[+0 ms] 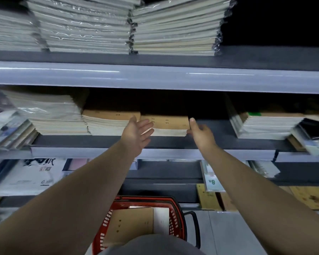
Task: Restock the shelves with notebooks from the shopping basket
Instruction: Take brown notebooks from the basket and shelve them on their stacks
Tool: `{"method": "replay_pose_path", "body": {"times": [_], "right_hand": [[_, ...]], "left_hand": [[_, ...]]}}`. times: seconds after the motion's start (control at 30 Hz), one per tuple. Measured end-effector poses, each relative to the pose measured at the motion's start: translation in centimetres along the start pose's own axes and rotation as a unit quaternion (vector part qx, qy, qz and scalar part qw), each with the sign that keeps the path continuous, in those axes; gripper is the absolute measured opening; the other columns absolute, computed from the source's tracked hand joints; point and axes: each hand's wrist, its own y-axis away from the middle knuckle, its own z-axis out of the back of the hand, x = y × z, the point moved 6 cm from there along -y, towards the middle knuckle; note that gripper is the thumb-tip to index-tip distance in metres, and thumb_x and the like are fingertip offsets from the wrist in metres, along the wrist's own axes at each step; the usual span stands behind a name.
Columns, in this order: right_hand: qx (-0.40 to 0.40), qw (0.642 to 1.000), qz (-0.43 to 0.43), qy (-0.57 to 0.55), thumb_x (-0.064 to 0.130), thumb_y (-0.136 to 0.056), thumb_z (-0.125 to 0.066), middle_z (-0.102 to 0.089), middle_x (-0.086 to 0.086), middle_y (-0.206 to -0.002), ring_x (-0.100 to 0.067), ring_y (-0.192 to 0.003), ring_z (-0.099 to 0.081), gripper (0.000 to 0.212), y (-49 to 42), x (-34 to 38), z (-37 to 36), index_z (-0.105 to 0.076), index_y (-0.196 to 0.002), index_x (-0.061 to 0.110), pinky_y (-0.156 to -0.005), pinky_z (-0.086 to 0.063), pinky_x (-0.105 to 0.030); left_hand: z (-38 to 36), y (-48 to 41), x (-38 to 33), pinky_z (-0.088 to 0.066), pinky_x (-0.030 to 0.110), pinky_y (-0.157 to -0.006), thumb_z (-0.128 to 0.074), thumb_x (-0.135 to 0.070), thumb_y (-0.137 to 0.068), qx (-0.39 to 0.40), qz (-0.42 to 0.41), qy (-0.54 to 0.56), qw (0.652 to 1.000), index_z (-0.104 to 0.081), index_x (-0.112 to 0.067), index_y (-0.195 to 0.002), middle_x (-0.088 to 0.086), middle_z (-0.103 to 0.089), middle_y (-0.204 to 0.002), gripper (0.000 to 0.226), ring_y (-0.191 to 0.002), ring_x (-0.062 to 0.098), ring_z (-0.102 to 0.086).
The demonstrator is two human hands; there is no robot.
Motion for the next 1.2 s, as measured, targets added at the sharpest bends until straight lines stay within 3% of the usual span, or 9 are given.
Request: {"method": "replay_pose_path", "body": {"times": [0.07,0.2,0.3,0.37,0.47,0.7,0.87,1.0,1.2], "right_hand": [[0.017,0.999,0.003,-0.041,0.063,-0.094,-0.037,-0.068,-0.014,-0.113,-0.028,-0.105,-0.062,0.052,1.8,0.7,0.1,-0.058,-0.087,0.016,-0.089,-0.043,-0.040],[0.034,0.996,0.009,-0.082,0.067,-0.093,-0.032,-0.064,-0.001,-0.120,-0.020,-0.113,-0.056,0.059,5.1,0.7,-0.6,-0.054,-0.122,0.021,-0.094,-0.031,-0.032],[0.012,0.996,0.014,-0.084,0.064,-0.095,-0.034,-0.049,0.004,-0.091,-0.022,-0.089,-0.056,0.051,8.3,0.5,-1.7,-0.057,-0.099,0.019,-0.081,-0.038,-0.033],[0.002,0.996,0.009,-0.085,0.063,-0.095,-0.036,-0.058,-0.025,-0.115,-0.026,-0.096,-0.060,0.055,10.3,0.2,-2.7,-0.059,-0.099,0.013,-0.086,-0.042,-0.034],[-0.001,0.996,0.012,-0.094,0.063,-0.094,-0.038,-0.062,-0.005,-0.123,-0.021,-0.115,-0.056,0.043,13.5,-0.1,-4.5,-0.053,-0.106,0.024,-0.093,-0.035,-0.034],[-0.012,0.999,-0.028,-0.041,0.064,-0.094,-0.037,-0.065,-0.009,-0.119,-0.024,-0.110,-0.059,0.038,20.2,-3.6,-8.7,-0.051,-0.087,0.029,-0.090,-0.037,-0.036],[-0.008,0.998,-0.067,0.017,0.062,-0.096,-0.033,-0.065,-0.016,-0.120,-0.031,-0.113,-0.060,0.065,22.1,-8.0,-11.0,-0.061,-0.109,0.005,-0.098,-0.039,-0.044],[0.003,0.996,-0.079,0.043,0.064,-0.092,-0.038,-0.067,-0.004,-0.113,-0.016,-0.095,-0.059,0.046,22.2,-10.3,-12.5,-0.061,-0.096,0.025,-0.085,-0.035,-0.035],[0.037,0.993,-0.086,0.070,0.064,-0.087,-0.051,-0.063,-0.006,-0.123,-0.025,-0.113,-0.059,0.060,20.6,-12.4,-14.7,-0.060,-0.122,0.015,-0.101,-0.044,-0.043]], "left_hand": [[0.1,1.2,-0.4,-0.031,0.042,-0.107,-0.016,-0.061,-0.100,0.009,-0.016,0.012,1.000,-0.061,-0.017,-0.118,0.002,-0.059,-0.134,0.066,-0.124,0.022,-0.053],[1.0,3.4,-0.5,-0.023,0.043,-0.113,-0.012,-0.065,-0.097,0.039,-0.018,0.015,0.999,-0.054,-0.016,-0.135,0.002,-0.054,-0.141,0.075,-0.135,0.023,-0.043],[2.6,5.6,-0.1,-0.021,0.042,-0.115,-0.013,-0.066,-0.097,0.060,-0.007,0.010,0.998,-0.052,-0.017,-0.137,0.002,-0.054,-0.141,0.074,-0.136,0.022,-0.042],[4.1,7.0,0.2,-0.020,0.044,-0.115,-0.015,-0.065,-0.097,0.064,-0.008,0.010,0.998,-0.052,-0.016,-0.137,0.002,-0.055,-0.140,0.073,-0.135,0.021,-0.043],[6.6,8.7,0.7,-0.020,0.045,-0.116,-0.015,-0.065,-0.097,0.072,-0.008,0.009,0.997,-0.050,-0.015,-0.138,0.003,-0.055,-0.140,0.073,-0.134,0.021,-0.045],[12.6,11.4,6.1,-0.015,0.043,-0.117,-0.015,-0.064,-0.098,0.079,0.054,-0.002,0.995,-0.044,-0.014,-0.144,0.003,-0.049,-0.146,0.073,-0.138,0.021,-0.040],[16.0,11.5,10.9,-0.016,0.043,-0.117,-0.015,-0.063,-0.098,0.082,0.095,-0.014,0.992,-0.038,-0.014,-0.148,0.003,-0.045,-0.148,0.073,-0.141,0.022,-0.036],[17.4,10.9,12.8,-0.015,0.043,-0.118,-0.018,-0.064,-0.098,0.058,0.111,-0.003,0.992,-0.038,-0.014,-0.148,0.003,-0.046,-0.148,0.073,-0.139,0.021,-0.037],[17.7,8.9,14.2,-0.015,0.044,-0.118,-0.019,-0.063,-0.098,0.028,0.122,0.007,0.992,-0.036,-0.015,-0.149,0.003,-0.041,-0.151,0.072,-0.142,0.021,-0.032]]}}
